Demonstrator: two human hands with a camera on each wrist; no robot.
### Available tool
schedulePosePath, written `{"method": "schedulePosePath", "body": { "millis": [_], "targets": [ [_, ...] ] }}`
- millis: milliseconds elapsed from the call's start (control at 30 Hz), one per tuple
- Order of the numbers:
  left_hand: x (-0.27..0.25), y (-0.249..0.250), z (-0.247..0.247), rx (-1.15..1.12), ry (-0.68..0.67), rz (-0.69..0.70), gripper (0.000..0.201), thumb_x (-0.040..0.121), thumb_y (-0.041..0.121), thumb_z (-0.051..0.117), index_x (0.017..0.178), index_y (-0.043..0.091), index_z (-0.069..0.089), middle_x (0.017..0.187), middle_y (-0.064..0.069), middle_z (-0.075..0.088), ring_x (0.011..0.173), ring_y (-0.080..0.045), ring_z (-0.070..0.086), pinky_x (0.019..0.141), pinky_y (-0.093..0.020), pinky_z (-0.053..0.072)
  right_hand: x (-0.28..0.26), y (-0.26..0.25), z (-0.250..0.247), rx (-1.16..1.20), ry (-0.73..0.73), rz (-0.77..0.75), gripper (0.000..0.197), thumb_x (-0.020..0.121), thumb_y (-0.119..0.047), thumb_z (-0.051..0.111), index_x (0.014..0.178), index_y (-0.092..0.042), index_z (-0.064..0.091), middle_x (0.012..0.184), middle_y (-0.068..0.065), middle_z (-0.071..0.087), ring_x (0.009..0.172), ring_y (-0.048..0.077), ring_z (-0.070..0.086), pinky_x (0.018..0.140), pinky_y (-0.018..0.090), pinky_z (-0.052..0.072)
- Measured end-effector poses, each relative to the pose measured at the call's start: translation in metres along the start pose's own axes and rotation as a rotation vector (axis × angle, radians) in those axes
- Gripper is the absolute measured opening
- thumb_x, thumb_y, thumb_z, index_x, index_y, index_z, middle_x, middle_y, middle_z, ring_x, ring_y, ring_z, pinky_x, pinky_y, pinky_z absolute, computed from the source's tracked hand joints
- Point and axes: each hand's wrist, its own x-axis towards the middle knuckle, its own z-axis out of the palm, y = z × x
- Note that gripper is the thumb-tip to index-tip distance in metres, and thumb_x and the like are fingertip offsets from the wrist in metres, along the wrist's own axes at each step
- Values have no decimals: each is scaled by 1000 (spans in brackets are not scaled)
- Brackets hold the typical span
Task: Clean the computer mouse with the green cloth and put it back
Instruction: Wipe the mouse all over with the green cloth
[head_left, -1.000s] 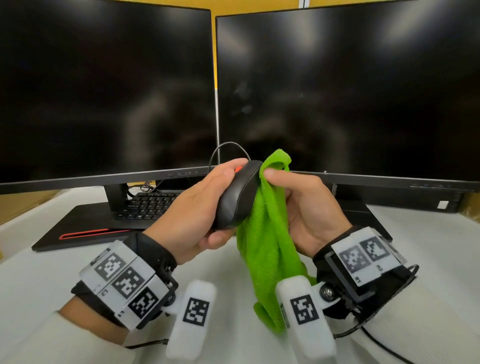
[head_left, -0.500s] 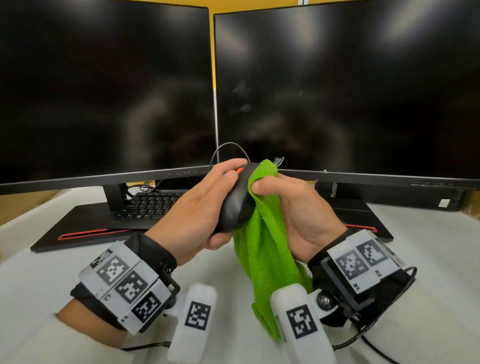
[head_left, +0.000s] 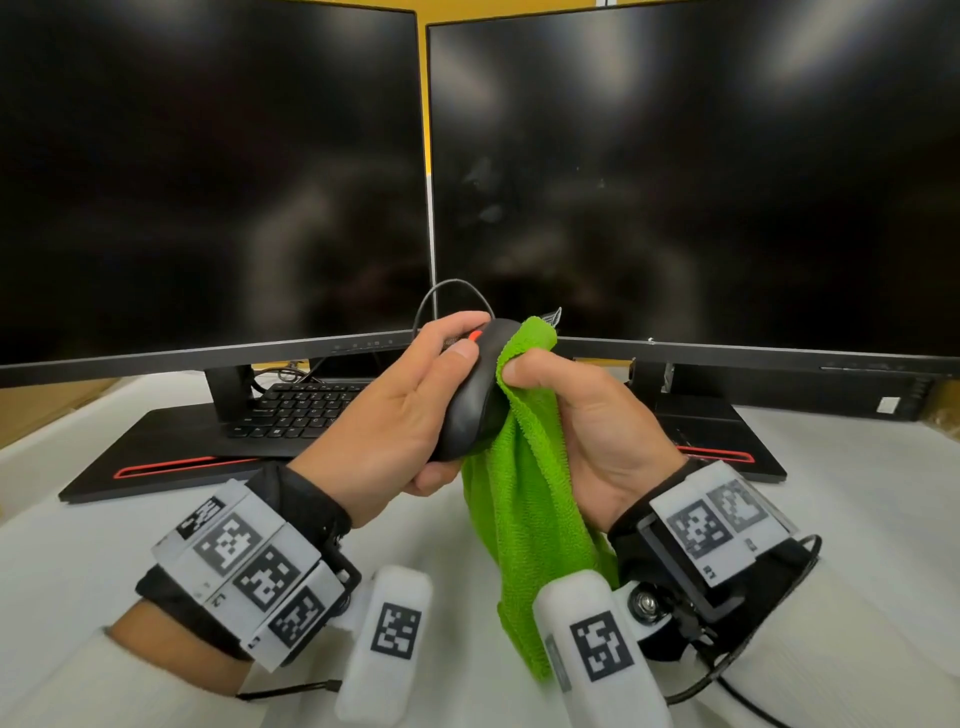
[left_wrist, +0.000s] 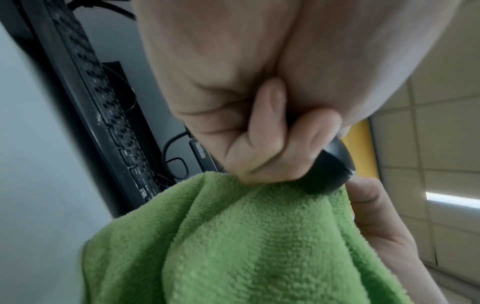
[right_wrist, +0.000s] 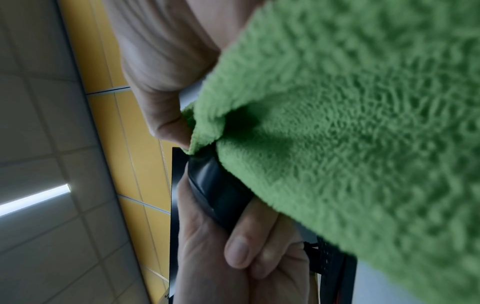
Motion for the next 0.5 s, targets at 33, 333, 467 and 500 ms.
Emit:
{"method": "schedulePosePath", "body": {
  "millis": [33,333,467,500],
  "targets": [
    [0,0,-1,16,-9,6,31,112,38,36,138,41,53,73,-24,40,39,-14,29,49,-33,15,0,0,0,-2,14,4,88,58,-14,78,139,9,51,119,31,61,103,42,62,94,59,54],
    [-4,8,1,60,-14,12,30,112,36,35,137,41,50,61,-13,36,38,-14,28,42,-18,22,1,-3,-5,58,-1,19,64,74,-9,71,134,8,59,122,32,63,104,41,63,102,62,51],
    [-3,11,1,4,-6,-24,31,102,40,61,132,43,55,70,-4,48,38,-13,31,44,-20,20,1,-2,-1,60,-38,15,72,73,-11,72,138,10,51,124,33,57,109,44,56,107,63,42],
    [-3,10,1,43,-28,-12,43,95,34,72,134,42,54,71,3,52,40,-11,34,42,-19,23,1,-2,-1,51,-30,18,74,72,-12,73,138,11,49,121,31,55,108,43,55,102,60,45]
  ]
}}
